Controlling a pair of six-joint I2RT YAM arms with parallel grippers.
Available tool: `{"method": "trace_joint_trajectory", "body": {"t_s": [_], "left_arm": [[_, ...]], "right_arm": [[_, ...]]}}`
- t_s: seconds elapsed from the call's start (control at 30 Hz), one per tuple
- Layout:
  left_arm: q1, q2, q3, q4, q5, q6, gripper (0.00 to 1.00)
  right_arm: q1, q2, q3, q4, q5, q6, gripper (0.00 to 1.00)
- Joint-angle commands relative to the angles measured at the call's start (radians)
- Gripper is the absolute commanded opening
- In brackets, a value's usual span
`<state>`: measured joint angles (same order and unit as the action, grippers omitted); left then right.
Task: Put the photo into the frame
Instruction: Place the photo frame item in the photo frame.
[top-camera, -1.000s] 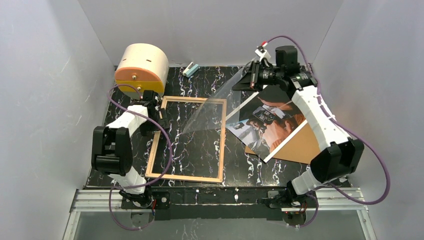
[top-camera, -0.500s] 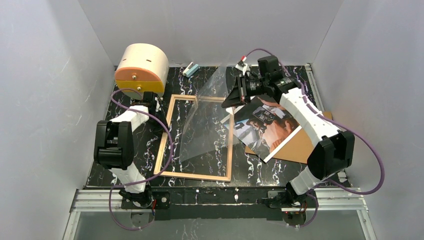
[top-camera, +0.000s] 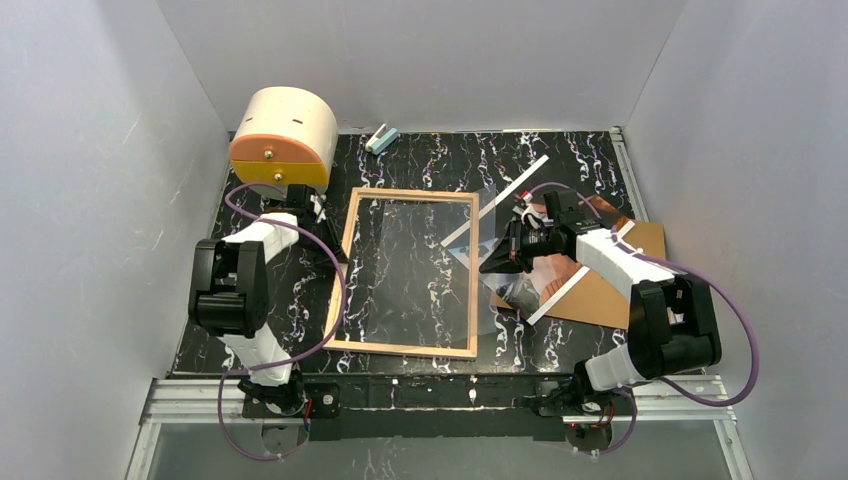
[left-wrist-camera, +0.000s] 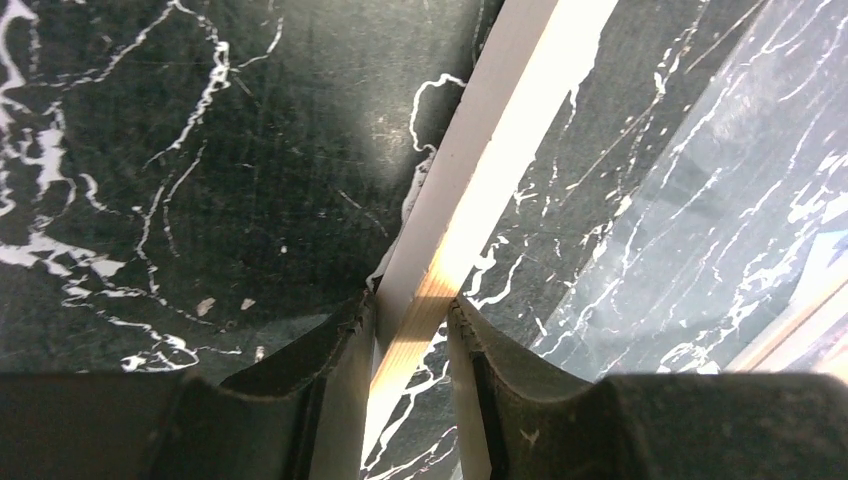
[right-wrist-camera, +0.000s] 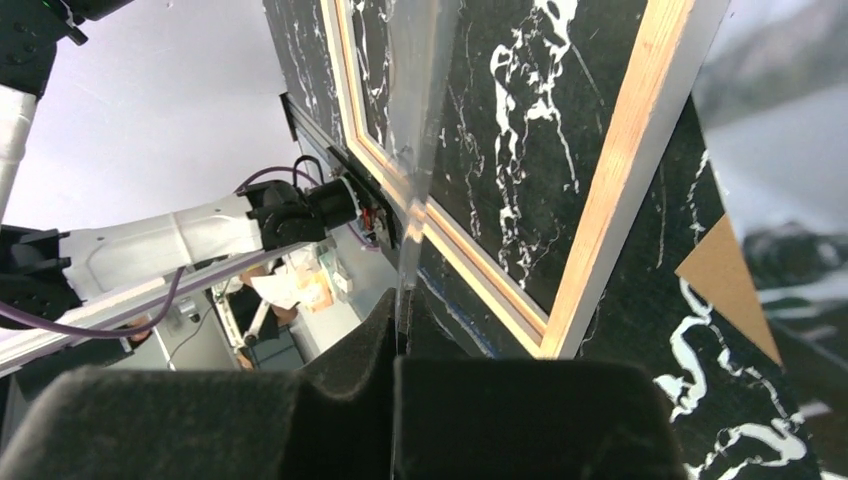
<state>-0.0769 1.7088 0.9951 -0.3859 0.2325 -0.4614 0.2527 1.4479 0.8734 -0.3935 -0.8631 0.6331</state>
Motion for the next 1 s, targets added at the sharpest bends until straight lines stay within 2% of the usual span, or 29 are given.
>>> {"method": "trace_joint_trajectory", "body": {"t_s": [0.0,0.13,0.2,0.47,0.6,0.67,0.87,0.97], "left_arm": [[-0.004,0.033,-0.018,0.010,0.054,-0.011,0.30],[-0.004,0.051,-0.006,0.004,0.054,0.002,0.30],[-0.004,0.068,-0.006,0.007,0.067,0.005,0.30],[-0.004,0.108,-0.012,0.022,0.118,0.033,0.27],[-0.004,0.105,-0.015,0.021,0.106,0.038,0.26],[-0.004,0.108,-0.017,0.022,0.105,0.038,0.26],[-0.004,0.111,-0.021,0.033,0.105,0.038,0.25],[-0.004,0.109,-0.025,0.035,0.101,0.038,0.25]], "right_arm": [[-0.007,-0.027,-0.062,0.177,0.011,-0.005,0.10],[-0.029,-0.011,-0.143,0.298,0.042,0.018,0.36],[-0.037,0.002,-0.174,0.372,0.075,0.036,0.41],[-0.055,0.121,-0.224,0.689,0.147,0.188,0.42],[-0.055,0.161,-0.199,0.726,0.183,0.204,0.50],[-0.055,0.181,-0.191,0.754,0.173,0.214,0.50],[-0.055,0.230,-0.167,0.807,0.154,0.224,0.43],[-0.055,0.245,-0.168,0.845,0.167,0.235,0.43]]}}
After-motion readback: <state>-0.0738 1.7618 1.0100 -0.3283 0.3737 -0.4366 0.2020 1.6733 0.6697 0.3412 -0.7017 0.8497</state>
